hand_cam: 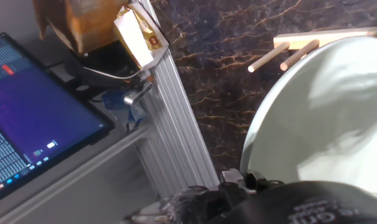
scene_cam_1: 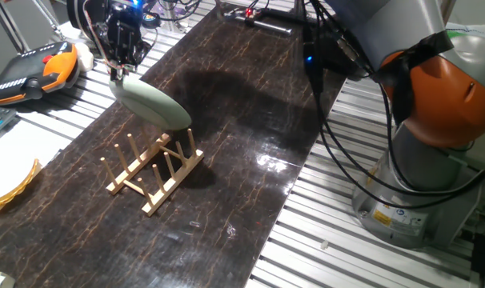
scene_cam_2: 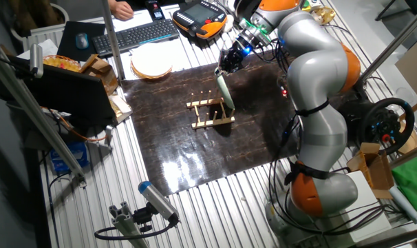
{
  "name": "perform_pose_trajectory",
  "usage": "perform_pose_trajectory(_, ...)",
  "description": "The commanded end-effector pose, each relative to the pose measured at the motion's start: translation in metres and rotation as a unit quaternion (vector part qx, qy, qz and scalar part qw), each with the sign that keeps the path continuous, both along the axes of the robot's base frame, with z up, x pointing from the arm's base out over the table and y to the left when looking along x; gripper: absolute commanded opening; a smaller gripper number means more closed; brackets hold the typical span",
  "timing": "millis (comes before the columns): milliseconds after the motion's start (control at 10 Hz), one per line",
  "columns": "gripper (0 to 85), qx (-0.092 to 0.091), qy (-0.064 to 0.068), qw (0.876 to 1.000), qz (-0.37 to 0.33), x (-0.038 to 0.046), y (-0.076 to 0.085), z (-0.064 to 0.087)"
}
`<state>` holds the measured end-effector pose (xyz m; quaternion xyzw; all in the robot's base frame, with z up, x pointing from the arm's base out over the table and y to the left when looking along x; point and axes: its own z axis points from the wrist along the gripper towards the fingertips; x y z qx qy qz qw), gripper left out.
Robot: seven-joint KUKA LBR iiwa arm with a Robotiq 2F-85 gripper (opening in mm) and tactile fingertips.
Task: Take the dish off the dish rack
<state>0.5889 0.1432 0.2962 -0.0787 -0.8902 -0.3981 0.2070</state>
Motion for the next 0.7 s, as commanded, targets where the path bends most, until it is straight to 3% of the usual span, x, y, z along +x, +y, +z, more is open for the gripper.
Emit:
perform_pose_trajectory(0,0.7,-0.006,-0.001,1.000,0.001,-0.0008,-0.006,0.004)
perform_pose_trajectory(100,0.7,-0.018,-0.006,1.000,0.005,-0.0009,-0.016,0.011)
perform_pose_trajectory(200,0.7,-0.046,-0.019,0.999,0.017,-0.0009,-0.027,0.016)
perform_pose_trajectory(600,0.7,-0.173,-0.095,0.977,0.076,0.0001,-0.066,0.016)
